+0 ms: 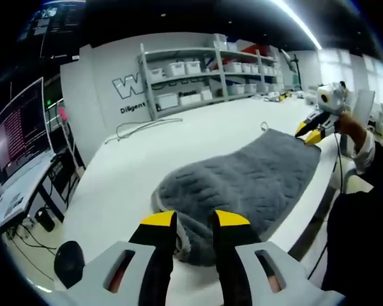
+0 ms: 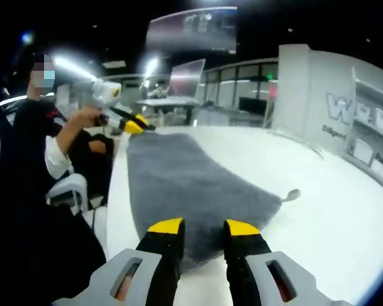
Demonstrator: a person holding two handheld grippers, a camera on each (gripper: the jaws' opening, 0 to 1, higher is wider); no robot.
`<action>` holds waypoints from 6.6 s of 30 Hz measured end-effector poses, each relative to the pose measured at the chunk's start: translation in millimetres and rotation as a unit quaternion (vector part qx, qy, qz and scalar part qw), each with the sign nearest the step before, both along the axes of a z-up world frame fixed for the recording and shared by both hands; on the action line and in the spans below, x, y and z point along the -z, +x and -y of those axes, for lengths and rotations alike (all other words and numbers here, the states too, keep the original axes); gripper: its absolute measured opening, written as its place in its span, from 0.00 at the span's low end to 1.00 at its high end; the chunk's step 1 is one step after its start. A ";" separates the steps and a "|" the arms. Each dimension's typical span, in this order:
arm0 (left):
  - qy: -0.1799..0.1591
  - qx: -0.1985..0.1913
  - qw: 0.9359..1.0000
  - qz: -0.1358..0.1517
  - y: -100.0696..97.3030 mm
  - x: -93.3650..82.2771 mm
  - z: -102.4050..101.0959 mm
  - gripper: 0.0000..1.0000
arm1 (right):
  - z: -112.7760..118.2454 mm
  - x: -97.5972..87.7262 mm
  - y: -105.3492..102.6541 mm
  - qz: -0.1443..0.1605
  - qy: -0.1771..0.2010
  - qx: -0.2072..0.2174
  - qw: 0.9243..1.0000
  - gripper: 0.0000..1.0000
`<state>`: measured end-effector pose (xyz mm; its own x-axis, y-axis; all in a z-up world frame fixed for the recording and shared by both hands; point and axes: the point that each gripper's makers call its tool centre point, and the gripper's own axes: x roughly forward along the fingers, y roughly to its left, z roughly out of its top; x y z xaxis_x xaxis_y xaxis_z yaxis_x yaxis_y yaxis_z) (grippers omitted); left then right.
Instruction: Open the folded towel by lifting each exposed corner and separating the folded layers until the towel lies flat within the target outline without major curled edges
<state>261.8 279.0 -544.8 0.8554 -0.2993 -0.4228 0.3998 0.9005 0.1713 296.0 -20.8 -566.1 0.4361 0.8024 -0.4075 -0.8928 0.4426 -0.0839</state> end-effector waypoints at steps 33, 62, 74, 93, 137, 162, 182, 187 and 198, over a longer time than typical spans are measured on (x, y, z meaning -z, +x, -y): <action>0.017 -0.014 0.998 -0.061 -12.8 33.2 -3.9 0.17 | 3.1 18.1 -4.0 -0.055 0.007 0.005 0.998 0.24; 0.014 -0.044 0.996 -0.075 -14.0 37.7 -2.0 0.14 | 7.6 20.1 -2.0 -0.085 0.024 0.001 0.996 0.23; -0.012 -0.037 0.997 -0.067 -13.1 25.8 -7.4 0.17 | 8.7 14.1 0.1 -0.078 0.018 0.001 0.997 0.23; -0.035 0.000 0.997 -0.063 -9.5 13.6 -18.5 0.20 | 20.1 -14.5 18.0 -0.049 0.090 0.047 0.994 0.25; -0.036 0.011 0.993 -0.110 -30.4 33.8 -25.6 0.26 | 16.1 -1.7 79.1 -0.067 0.090 0.102 0.988 0.31; -0.033 0.017 0.993 -0.114 -27.5 37.6 -20.1 0.23 | 14.3 20.3 98.9 -0.095 0.071 0.125 0.985 0.31; -0.032 0.014 0.993 -0.117 -24.9 39.9 -20.8 0.23 | 6.6 22.2 94.0 -0.036 0.017 0.120 0.992 0.24; -0.030 0.011 0.993 -0.113 -22.7 39.2 -22.7 0.23 | 4.5 21.0 92.9 -0.009 -0.001 0.116 0.993 0.23; -0.028 0.005 0.993 -0.118 -22.6 42.4 -20.3 0.22 | 8.5 24.9 93.8 -0.053 0.042 0.130 0.989 0.27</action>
<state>239.1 299.3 -587.2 0.7318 -0.3351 -0.5935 0.4310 0.9021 0.0221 389.7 -29.3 -591.0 0.5905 0.7012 -0.3995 -0.7495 0.6600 0.0506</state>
